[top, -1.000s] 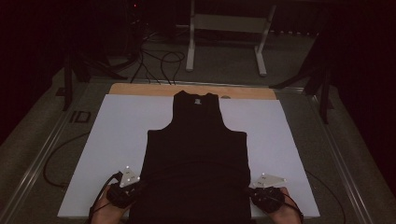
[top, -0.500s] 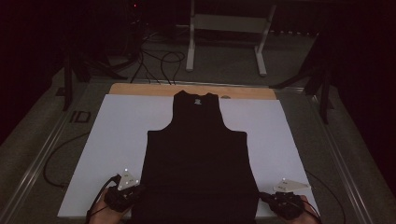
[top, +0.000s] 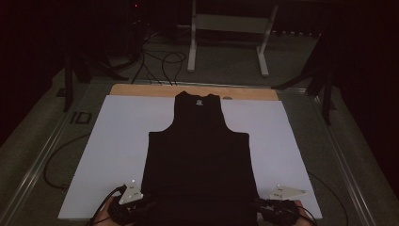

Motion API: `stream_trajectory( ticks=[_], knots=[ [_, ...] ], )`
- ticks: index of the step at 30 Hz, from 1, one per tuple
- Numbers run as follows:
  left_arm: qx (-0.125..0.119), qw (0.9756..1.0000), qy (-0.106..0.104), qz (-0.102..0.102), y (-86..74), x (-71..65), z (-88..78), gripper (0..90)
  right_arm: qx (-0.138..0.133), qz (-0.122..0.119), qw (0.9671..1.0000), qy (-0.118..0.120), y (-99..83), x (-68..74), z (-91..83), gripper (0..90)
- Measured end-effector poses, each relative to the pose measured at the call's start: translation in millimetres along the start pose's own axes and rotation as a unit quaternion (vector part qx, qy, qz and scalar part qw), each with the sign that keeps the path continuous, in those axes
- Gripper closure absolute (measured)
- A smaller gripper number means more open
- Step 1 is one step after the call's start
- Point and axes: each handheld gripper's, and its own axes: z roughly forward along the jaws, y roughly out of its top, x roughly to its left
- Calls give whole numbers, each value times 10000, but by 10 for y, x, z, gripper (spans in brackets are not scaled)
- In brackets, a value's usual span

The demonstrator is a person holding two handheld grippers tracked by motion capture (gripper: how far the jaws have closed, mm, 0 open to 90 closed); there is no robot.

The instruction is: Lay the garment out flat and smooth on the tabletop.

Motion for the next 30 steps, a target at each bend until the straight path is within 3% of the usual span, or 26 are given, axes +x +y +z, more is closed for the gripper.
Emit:
stream_trajectory(
  ticks=[2,6,8,11,13,14,15,16,17,19,22,25,30],
  knots=[
    [23,10000,-26,51,10,1,28,593,33,-43,10000,-28,11,4,29,706],
    [-20,9997,149,176,20,-20,62,542,133,-293,9990,-323,49,33,127,583],
    [-45,9995,232,222,25,-21,76,541,133,-465,9979,-433,55,59,153,585],
    [-59,9991,324,264,34,-25,96,566,170,-545,9971,-507,65,87,165,654],
    [-33,9992,306,267,42,-33,94,670,189,-506,9971,-543,74,78,163,773],
    [-33,9992,306,267,42,-33,94,748,189,-506,9971,-543,74,78,163,773],
    [-28,9994,248,250,43,-38,94,748,194,-507,9969,-566,76,70,162,831],
    [-12,9995,232,223,44,-34,90,822,261,-414,9975,-513,84,51,152,894],
    [-6,9996,194,184,41,-24,85,877,264,-385,9978,-472,84,40,148,900],
    [17,9998,155,160,41,-16,74,890,268,-358,9982,-406,82,24,140,900],
    [56,9997,119,186,39,-19,60,898,279,-285,9986,-353,74,8,122,900],
    [64,9999,-74,115,21,1,42,900,299,-261,9987,-313,59,-10,97,900],
    [-4,9999,-47,125,13,2,42,891,291,-210,9989,-308,51,-19,86,900]
  ],
)
